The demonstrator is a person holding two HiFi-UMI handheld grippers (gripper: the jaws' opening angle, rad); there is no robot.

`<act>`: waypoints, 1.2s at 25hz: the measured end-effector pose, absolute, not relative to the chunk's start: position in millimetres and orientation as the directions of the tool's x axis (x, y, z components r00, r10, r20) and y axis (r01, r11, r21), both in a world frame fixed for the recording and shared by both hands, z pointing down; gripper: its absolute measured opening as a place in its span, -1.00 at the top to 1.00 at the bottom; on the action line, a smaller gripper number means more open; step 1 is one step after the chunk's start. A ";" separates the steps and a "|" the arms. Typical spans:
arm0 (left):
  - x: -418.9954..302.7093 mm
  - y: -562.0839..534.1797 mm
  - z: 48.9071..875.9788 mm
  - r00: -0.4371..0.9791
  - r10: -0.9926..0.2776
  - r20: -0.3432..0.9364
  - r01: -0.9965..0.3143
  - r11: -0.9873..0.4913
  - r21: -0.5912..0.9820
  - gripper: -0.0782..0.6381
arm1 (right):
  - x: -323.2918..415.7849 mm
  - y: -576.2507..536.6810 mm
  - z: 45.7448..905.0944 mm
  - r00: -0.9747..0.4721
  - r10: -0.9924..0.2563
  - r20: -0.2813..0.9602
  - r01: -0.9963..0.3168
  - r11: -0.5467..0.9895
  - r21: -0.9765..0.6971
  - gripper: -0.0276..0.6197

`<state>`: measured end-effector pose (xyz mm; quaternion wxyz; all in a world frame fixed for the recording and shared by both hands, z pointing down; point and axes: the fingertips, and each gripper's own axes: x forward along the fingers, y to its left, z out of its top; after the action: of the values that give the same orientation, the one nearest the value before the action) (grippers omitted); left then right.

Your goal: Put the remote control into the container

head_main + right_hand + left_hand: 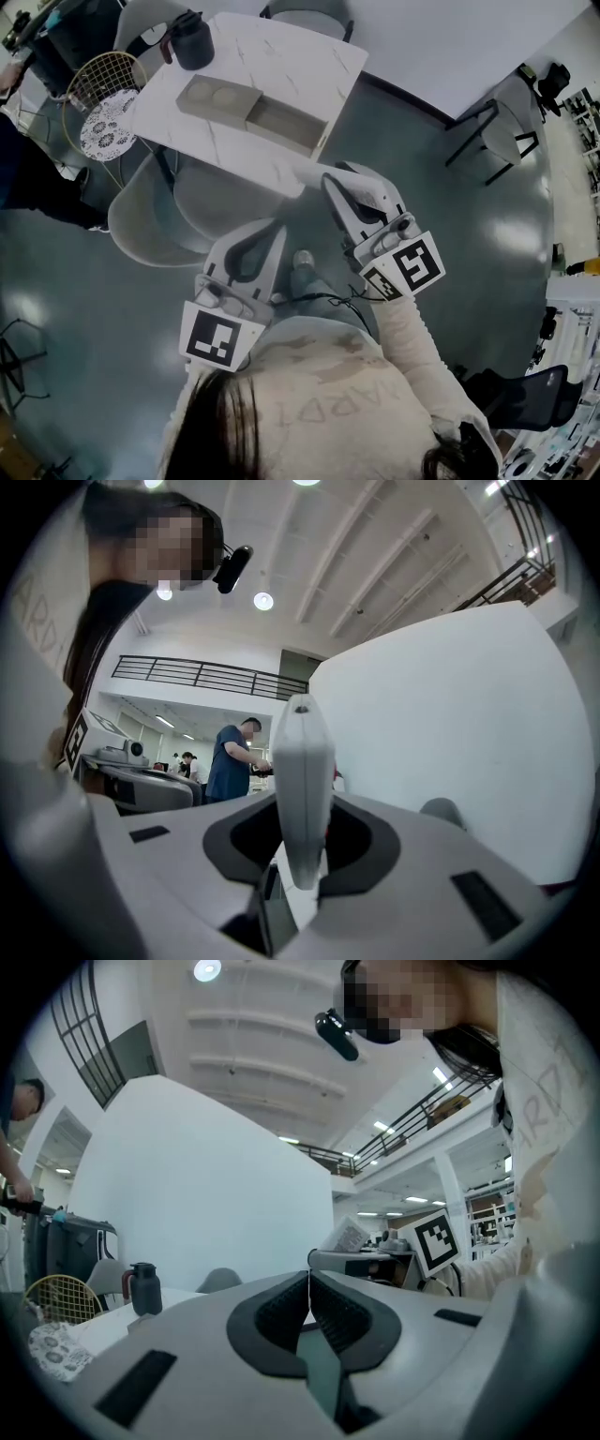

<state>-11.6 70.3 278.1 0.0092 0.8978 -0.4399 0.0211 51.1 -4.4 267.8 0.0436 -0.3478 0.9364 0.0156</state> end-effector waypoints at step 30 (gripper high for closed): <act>-6.8 -83.4 302.7 0.419 -0.896 0.151 -0.907 -0.421 0.021 0.74 | 14.8 -235.2 427.4 -0.850 -0.462 0.253 -0.486 0.873 -0.041 0.62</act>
<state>-6.8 -83.4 302.7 0.0494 0.8408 -0.5360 0.0582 14.8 -235.2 427.4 -0.1186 -0.2468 0.9604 -0.0518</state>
